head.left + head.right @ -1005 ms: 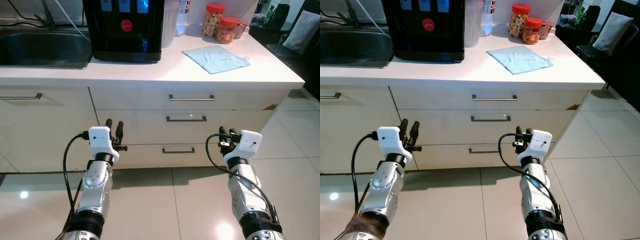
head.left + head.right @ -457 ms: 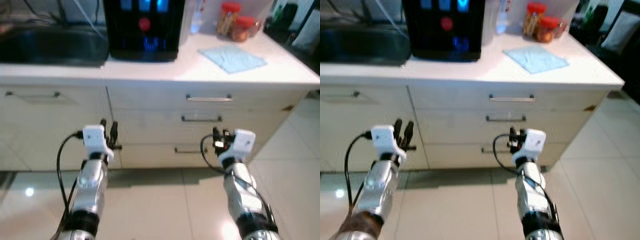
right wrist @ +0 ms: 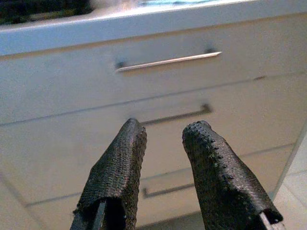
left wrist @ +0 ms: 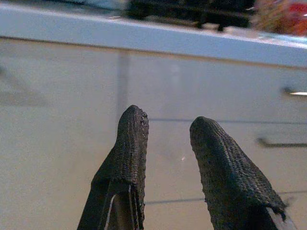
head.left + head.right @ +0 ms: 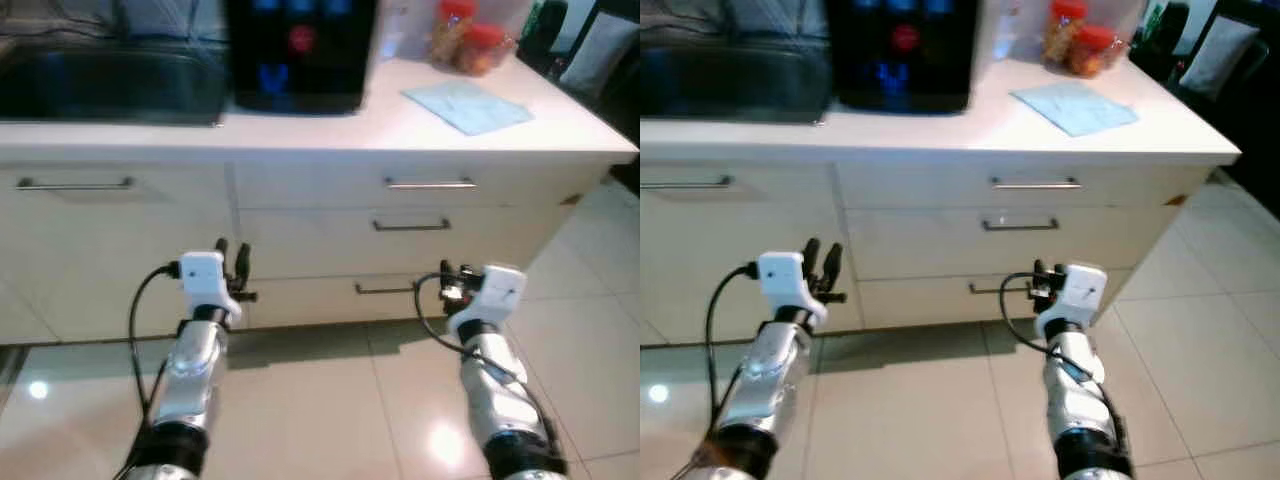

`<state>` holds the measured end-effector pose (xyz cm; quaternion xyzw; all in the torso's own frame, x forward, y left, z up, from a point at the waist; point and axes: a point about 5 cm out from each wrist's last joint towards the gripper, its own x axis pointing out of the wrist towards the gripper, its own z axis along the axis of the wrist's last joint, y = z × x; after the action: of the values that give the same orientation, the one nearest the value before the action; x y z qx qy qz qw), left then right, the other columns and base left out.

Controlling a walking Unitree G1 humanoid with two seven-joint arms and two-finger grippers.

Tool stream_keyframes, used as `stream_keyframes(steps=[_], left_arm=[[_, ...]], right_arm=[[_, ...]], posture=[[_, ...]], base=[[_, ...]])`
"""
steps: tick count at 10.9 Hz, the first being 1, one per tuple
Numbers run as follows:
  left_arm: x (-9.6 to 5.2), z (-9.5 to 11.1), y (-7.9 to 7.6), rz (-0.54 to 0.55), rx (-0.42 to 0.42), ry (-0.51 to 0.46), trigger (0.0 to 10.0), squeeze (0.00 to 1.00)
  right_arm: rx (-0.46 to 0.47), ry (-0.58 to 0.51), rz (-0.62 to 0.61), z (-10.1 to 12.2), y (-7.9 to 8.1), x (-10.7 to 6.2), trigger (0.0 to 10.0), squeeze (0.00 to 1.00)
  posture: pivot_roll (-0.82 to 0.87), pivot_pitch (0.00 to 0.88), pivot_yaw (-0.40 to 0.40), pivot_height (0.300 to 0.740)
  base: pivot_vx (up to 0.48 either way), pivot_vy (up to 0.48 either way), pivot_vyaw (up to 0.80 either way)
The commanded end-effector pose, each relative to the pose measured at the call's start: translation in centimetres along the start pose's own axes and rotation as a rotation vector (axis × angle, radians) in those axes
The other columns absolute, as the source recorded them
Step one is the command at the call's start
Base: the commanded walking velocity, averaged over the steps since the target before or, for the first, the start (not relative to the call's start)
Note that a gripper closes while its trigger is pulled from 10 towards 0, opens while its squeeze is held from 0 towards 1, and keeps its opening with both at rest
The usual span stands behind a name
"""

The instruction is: Kitchen organization

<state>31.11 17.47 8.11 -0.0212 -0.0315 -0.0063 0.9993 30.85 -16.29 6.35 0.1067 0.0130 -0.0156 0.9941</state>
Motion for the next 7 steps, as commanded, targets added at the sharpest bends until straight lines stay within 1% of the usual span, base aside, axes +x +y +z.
stream_keyframes(steps=[1, 7], left_arm=[[0.20, 0.43, -0.14, 0.007, -0.012, -0.011, 10.0, 0.00], [0.30, 0.82, 0.09, 0.013, -0.012, -0.018, 10.0, 0.00]], right_arm=[[-0.006, -0.005, 0.002, 0.37, -0.15, 0.13, 10.0, 0.00], [-0.010, 0.001, 0.009, 0.27, 0.26, 0.11, 10.0, 0.00]], posture=[[0.17, 0.044, -0.048, 0.740], [0.18, 0.051, -0.043, 0.740]], base=[[0.000, 0.480, 0.00], [0.000, 0.480, 0.00]])
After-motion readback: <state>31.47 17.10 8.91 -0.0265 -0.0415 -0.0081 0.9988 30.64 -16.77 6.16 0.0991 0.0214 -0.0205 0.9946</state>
